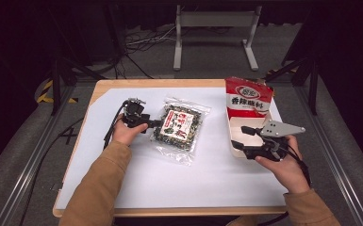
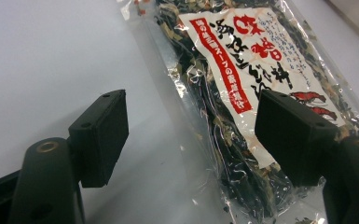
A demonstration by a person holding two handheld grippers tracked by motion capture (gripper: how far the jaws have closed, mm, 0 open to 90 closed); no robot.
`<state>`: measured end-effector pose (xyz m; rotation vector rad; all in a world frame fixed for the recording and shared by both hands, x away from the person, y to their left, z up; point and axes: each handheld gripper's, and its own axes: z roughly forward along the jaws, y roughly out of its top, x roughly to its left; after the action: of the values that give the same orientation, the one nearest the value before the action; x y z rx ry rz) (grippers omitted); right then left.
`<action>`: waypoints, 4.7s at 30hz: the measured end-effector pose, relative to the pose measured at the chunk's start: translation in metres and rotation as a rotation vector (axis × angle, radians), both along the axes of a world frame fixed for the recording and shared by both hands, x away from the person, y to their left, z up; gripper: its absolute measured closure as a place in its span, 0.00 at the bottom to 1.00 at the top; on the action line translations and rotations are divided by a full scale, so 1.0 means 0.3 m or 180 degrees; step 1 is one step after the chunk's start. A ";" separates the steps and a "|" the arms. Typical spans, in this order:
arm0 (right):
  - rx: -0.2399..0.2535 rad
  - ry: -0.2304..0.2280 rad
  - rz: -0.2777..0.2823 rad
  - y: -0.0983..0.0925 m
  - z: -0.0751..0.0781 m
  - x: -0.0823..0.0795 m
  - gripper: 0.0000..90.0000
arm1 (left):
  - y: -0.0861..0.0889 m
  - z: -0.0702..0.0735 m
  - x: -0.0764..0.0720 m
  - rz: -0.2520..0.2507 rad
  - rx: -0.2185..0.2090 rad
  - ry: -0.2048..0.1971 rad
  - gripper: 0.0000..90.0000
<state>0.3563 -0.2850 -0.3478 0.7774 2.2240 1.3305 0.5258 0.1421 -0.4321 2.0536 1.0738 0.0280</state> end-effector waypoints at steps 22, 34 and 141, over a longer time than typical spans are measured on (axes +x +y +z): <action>0.0034 0.0049 0.0080 0.017 -0.012 0.002 0.38 | -0.031 -0.034 0.003 -0.0115 -0.0170 0.0302 0.54; 0.0037 0.0044 0.0097 0.016 -0.014 0.003 0.37 | -0.039 -0.026 -0.008 0.0046 -0.0168 0.0201 0.75; 0.0862 0.0067 0.0570 0.102 -0.042 0.026 0.51 | -0.082 0.426 -0.631 -0.1197 -0.1075 -0.1541 1.00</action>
<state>0.3640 -0.2543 -0.3605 0.6981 2.1989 1.7441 0.3365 0.1176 -0.3042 1.7802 0.3599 0.1357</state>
